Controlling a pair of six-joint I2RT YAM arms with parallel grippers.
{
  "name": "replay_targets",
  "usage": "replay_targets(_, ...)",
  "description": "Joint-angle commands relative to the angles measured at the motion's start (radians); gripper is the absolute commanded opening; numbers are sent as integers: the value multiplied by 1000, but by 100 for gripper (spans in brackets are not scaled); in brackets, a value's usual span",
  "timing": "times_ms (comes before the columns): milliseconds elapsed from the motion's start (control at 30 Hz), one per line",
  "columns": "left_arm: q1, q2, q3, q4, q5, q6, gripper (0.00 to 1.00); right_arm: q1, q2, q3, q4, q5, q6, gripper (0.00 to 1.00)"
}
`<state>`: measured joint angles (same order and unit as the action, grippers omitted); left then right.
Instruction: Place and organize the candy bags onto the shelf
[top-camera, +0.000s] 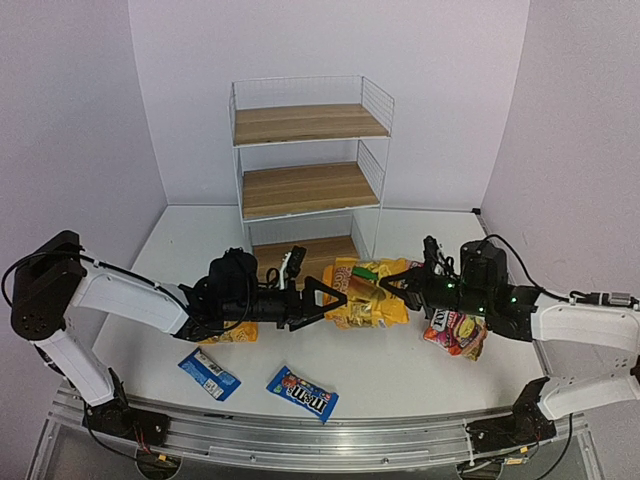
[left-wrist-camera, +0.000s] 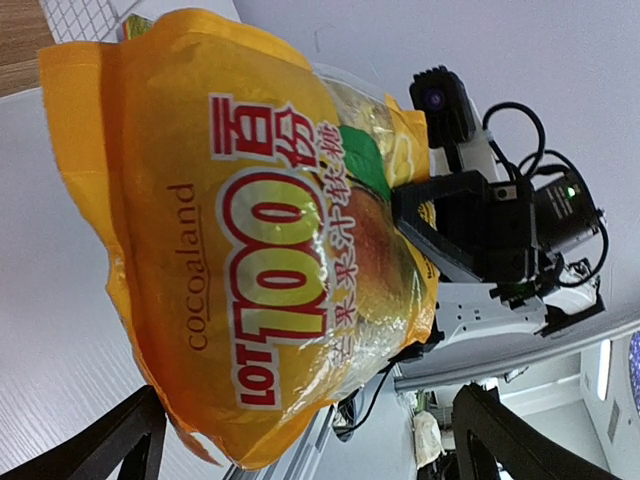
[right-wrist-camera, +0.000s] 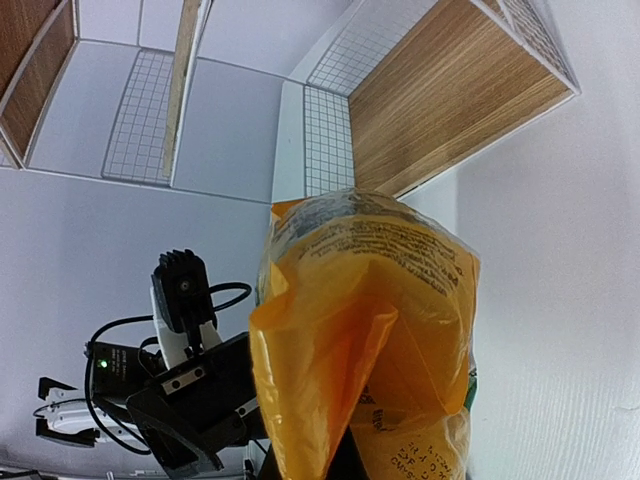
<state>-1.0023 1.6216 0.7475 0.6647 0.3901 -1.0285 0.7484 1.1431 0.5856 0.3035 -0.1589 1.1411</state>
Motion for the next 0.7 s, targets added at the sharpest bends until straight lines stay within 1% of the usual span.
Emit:
replay_targets(0, -30, 3, 69, 44, -105, -74, 100, 35, -44, 14, 247, 108, 62, 0)
replay_targets(100, -46, -34, 92, -113, -222, -81, 100, 44, -69, 30, 248, 181, 19, 0)
replay_targets(167, -51, -55, 86, -137, -257, -92, 100, 48, -76, 42, 249, 214, 5, 0)
replay_targets(333, -61, -19, 77, -13, -189, -169, 100, 59, -23, 94, 286, 187, -4, 0)
replay_targets(400, -63, 8, 61, 83, -169, -197, 100, 68, 2, 109, 307, 177, 0, 0)
replay_targets(500, -64, 49, 43, 269, -144, -236, 100, 92, 32, 114, 339, 156, 18, 0)
replay_targets(567, -63, 71, 55, 310, -141, -249, 100, 103, 38, 103, 344, 136, 41, 0)
replay_targets(667, -64, 98, 78, 324, -157, -267, 99, 122, 35, 74, 371, 126, 81, 0)
